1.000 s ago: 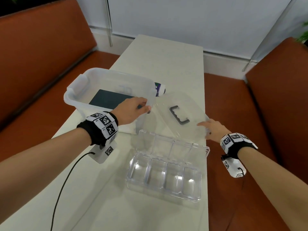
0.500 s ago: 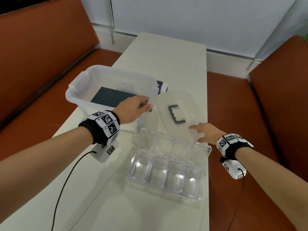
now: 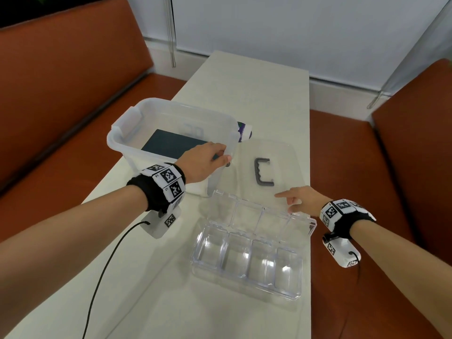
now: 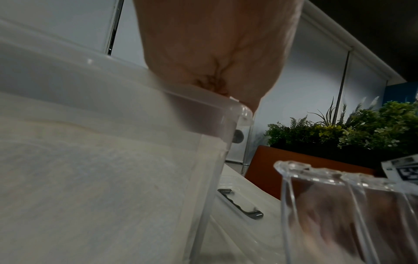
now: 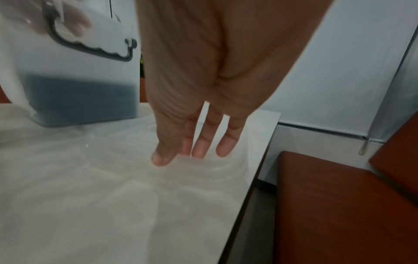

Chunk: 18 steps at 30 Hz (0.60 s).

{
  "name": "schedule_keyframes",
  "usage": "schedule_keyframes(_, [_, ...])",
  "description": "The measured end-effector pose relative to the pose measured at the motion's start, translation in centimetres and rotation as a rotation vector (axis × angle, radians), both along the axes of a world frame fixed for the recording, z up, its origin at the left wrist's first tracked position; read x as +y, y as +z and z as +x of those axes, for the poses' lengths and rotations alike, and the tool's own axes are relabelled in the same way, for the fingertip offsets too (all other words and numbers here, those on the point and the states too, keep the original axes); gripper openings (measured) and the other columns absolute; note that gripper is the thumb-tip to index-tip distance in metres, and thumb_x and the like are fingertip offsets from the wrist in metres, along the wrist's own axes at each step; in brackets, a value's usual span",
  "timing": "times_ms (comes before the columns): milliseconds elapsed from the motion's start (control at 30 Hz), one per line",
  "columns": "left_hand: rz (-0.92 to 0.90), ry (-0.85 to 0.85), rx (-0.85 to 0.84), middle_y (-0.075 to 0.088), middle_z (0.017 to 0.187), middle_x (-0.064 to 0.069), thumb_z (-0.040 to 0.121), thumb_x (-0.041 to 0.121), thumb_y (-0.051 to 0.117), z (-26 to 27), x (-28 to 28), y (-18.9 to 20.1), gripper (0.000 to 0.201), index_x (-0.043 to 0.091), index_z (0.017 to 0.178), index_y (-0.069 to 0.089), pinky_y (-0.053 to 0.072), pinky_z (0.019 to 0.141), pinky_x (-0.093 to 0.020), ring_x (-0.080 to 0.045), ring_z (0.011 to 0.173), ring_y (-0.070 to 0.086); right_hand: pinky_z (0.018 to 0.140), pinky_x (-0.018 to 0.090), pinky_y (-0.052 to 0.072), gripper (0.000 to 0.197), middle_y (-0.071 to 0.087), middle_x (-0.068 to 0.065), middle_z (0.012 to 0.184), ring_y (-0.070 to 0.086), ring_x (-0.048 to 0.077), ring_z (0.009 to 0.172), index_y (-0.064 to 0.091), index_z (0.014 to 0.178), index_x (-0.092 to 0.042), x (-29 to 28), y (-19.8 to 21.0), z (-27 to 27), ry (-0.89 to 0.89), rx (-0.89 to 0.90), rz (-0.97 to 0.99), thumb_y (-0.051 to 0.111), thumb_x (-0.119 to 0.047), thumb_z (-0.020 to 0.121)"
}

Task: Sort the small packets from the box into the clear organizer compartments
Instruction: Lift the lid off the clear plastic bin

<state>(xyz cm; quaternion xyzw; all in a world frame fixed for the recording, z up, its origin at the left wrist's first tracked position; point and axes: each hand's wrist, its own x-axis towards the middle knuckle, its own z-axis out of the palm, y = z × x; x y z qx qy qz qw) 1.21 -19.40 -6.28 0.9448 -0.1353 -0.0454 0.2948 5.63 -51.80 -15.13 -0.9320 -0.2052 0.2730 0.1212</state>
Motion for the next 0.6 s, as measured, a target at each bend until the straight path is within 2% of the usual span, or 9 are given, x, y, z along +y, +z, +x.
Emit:
schedule_keyframes(100, [-0.005, 0.001, 0.015, 0.068, 0.099, 0.004, 0.101, 0.040, 0.041, -0.1, 0.1, 0.2, 0.039, 0.005, 0.103, 0.059, 0.050, 0.085, -0.046, -0.025, 0.091, 0.061, 0.094, 0.022, 0.043, 0.043, 0.066, 0.001, 0.114, 0.059, 0.015, 0.103, 0.059, 0.129, -0.023, 0.3, 3.8, 0.5, 0.028, -0.021, -0.059, 0.058, -0.002, 0.091])
schedule_keyframes(167, [-0.005, 0.006, 0.017, 0.068, 0.099, 0.000, 0.101, 0.040, 0.042, -0.1, 0.0, 0.3, 0.040, 0.004, 0.102, 0.059, 0.050, 0.085, -0.046, -0.027, 0.090, 0.061, 0.095, 0.025, 0.046, 0.033, 0.069, 0.002, 0.111, 0.062, 0.013, 0.096, 0.065, 0.121, -0.019, 1.1, 7.4, 1.2, 0.037, -0.140, -0.082, 0.056, -0.004, 0.092])
schedule_keyframes(267, [-0.027, 0.016, 0.045, 0.068, 0.101, -0.009, 0.101, 0.039, 0.045, -0.3, 0.0, 0.6, 0.042, 0.000, 0.103, 0.061, 0.048, 0.088, -0.046, -0.030, 0.090, 0.060, 0.087, 0.025, 0.047, 0.025, 0.071, 0.004, 0.098, 0.065, 0.016, 0.088, 0.070, 0.110, -0.018, 3.7, 13.6, 2.1, 0.033, -0.335, 0.005, 0.056, -0.007, 0.093])
schedule_keyframes(333, [-0.069, 0.026, 0.063, 0.067, 0.109, -0.016, 0.101, 0.037, 0.046, -0.3, 0.2, 1.1, 0.042, -0.001, 0.110, 0.062, 0.047, 0.091, -0.038, -0.031, 0.097, 0.060, 0.078, 0.019, 0.044, 0.023, 0.072, 0.006, 0.088, 0.066, 0.018, 0.083, 0.071, 0.106, -0.017, 6.4, 17.5, 2.3, 0.058, -0.426, 0.098, 0.056, -0.006, 0.092])
schedule_keyframes(400, [-0.118, 0.046, 0.054, 0.066, 0.117, -0.013, 0.100, 0.034, 0.049, -0.4, 1.0, 2.0, 0.038, 0.003, 0.120, 0.062, 0.044, 0.090, -0.028, -0.025, 0.103, 0.060, 0.073, 0.010, 0.038, 0.022, 0.071, 0.003, 0.081, 0.062, 0.015, 0.078, 0.071, 0.104, -0.017, 9.6, 20.3, 2.2, 0.105, -0.493, 0.145, 0.056, -0.008, 0.091])
schedule_keyframes(433, [-0.123, 0.053, 0.041, 0.066, 0.120, -0.009, 0.100, 0.032, 0.051, -0.3, 1.7, 2.5, 0.035, 0.007, 0.121, 0.062, 0.043, 0.088, -0.025, -0.022, 0.104, 0.060, 0.074, 0.011, 0.038, 0.021, 0.069, 0.001, 0.078, 0.060, 0.014, 0.077, 0.071, 0.104, -0.017, 11.4, 21.3, 2.1, 0.135, -0.513, 0.157, 0.057, -0.010, 0.090])
schedule_keyframes(500, [-0.067, 0.063, 0.005, 0.066, 0.119, -0.004, 0.098, 0.029, 0.054, 0.0, 3.9, 3.4, 0.029, 0.012, 0.120, 0.064, 0.040, 0.085, -0.022, -0.017, 0.100, 0.060, 0.080, 0.019, 0.039, 0.020, 0.064, -0.003, 0.077, 0.057, 0.014, 0.080, 0.070, 0.106, -0.016, 14.9, 22.3, 1.9, 0.194, -0.521, 0.148, 0.059, -0.013, 0.090])
schedule_keyframes(567, [0.030, 0.115, -0.032, 0.066, 0.118, -0.003, 0.097, 0.027, 0.056, 0.6, 6.9, 4.1, 0.028, 0.014, 0.120, 0.064, 0.041, 0.086, -0.025, -0.016, 0.098, 0.059, 0.084, 0.023, 0.041, 0.022, 0.063, -0.003, 0.082, 0.056, 0.014, 0.085, 0.068, 0.110, -0.015, 18.3, 22.2, 1.8, 0.218, -0.489, 0.120, 0.059, -0.017, 0.090])
schedule_keyframes(600, [0.091, 0.158, -0.067, 0.065, 0.121, -0.005, 0.096, 0.027, 0.056, 1.1, 8.6, 4.3, 0.030, 0.014, 0.122, 0.062, 0.044, 0.090, -0.029, -0.018, 0.103, 0.059, 0.085, 0.024, 0.042, 0.024, 0.065, -0.001, 0.088, 0.057, 0.016, 0.088, 0.067, 0.113, -0.015, 19.8, 21.8, 2.0, 0.222, -0.465, 0.100, 0.060, -0.019, 0.091])
